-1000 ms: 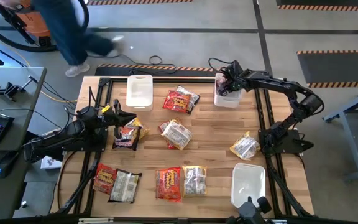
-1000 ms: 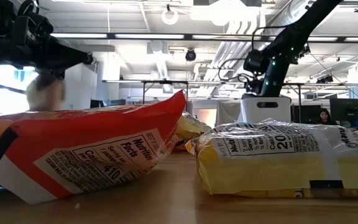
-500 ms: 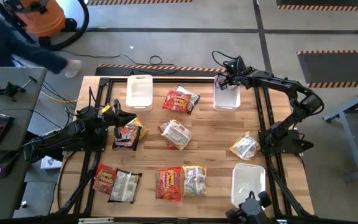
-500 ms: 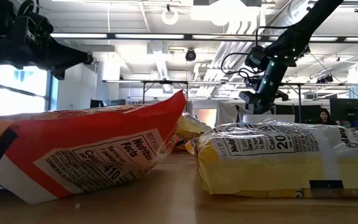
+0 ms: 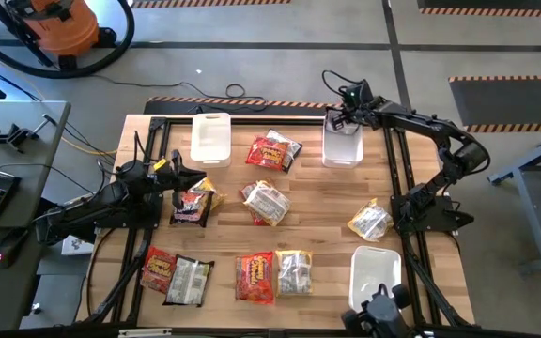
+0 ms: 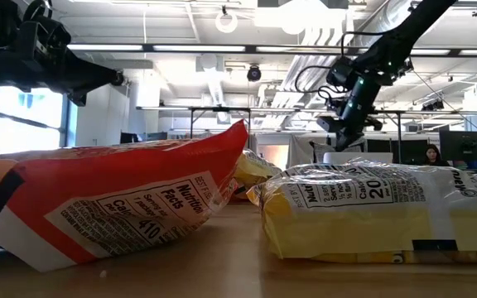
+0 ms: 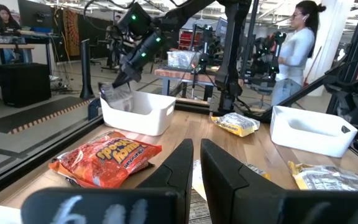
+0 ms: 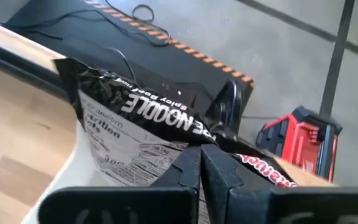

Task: Sort Maruchan noodles
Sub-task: Put the black noodle pack into the top right white bin

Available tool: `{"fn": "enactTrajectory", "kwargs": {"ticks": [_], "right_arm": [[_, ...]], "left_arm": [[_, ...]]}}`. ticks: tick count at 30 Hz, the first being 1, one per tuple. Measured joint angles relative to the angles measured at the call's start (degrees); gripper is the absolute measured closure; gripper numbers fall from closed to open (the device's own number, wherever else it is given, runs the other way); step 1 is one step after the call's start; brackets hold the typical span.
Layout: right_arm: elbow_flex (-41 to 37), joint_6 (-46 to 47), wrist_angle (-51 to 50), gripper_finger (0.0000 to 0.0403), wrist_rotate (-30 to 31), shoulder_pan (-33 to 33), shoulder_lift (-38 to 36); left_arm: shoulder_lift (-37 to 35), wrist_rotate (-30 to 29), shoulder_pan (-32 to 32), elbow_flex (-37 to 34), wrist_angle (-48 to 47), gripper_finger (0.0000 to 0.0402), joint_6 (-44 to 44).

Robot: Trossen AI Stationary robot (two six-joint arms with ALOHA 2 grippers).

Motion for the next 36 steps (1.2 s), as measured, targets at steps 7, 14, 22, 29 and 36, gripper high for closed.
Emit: {"fn": "enactTrajectory", "kwargs": {"ticks": [7,14,22,29,36], "right_arm": [[0.62,-1.35,-0.12,0.0403,-0.22,-0.99,0.88],[0.62,-1.12,-0.13,0.0398,-0.18,-1.09,3.8],[2.39,-1.45,-4.05,0.0336,0.25,-1.36,3.52],[9.5,-3.05,-9.64,0.0285,1.14,-1.6,3.52],[19.93,-8.05,-25.62,0.0298,-3.47,-1.09,3.47]], "left_arm": [[-0.01,0.0,0.0,0.02,0.0,0.0378,-0.02],[0.0,0.0,0.0,0.01,0.0,0.0378,-0.02],[0.0,0.0,0.0,0.01,0.0,0.0378,-0.02],[0.01,0.01,0.0,0.01,0.0,0.0378,0.0],[0.01,0.02,0.0,0.02,0.0,0.0378,-0.02]]}}
